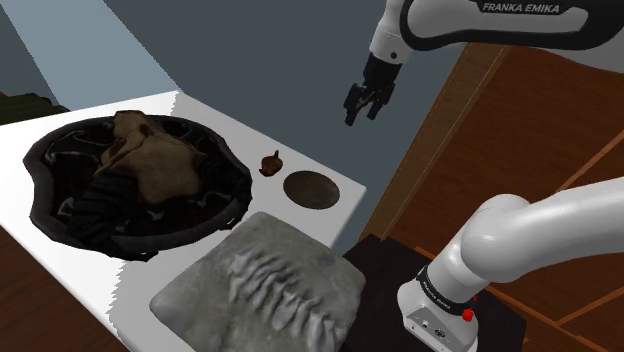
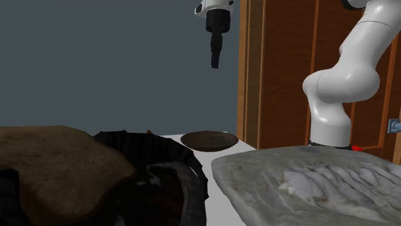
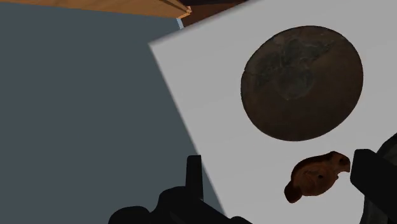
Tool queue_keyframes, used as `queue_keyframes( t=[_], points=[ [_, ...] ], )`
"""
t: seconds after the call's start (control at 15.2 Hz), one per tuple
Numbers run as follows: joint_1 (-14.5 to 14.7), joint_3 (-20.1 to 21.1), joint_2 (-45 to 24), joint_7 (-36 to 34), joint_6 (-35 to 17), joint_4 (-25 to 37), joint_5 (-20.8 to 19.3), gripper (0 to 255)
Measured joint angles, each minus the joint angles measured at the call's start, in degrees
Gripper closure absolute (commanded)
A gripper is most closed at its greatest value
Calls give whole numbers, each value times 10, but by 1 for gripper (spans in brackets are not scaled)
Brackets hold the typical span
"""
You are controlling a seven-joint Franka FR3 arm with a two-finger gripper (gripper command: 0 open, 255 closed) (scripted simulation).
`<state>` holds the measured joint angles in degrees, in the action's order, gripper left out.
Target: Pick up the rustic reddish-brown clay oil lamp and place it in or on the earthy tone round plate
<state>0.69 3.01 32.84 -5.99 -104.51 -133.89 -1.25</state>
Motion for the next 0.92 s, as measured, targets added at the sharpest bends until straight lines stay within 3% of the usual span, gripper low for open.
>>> queue_keyframes(
  t=[0.53, 0.92],
  points=[
    [6, 45, -157, -81, -95, 44, 7, 0],
    [13, 70, -288, -145, -141, 116, -5, 0]
  ],
)
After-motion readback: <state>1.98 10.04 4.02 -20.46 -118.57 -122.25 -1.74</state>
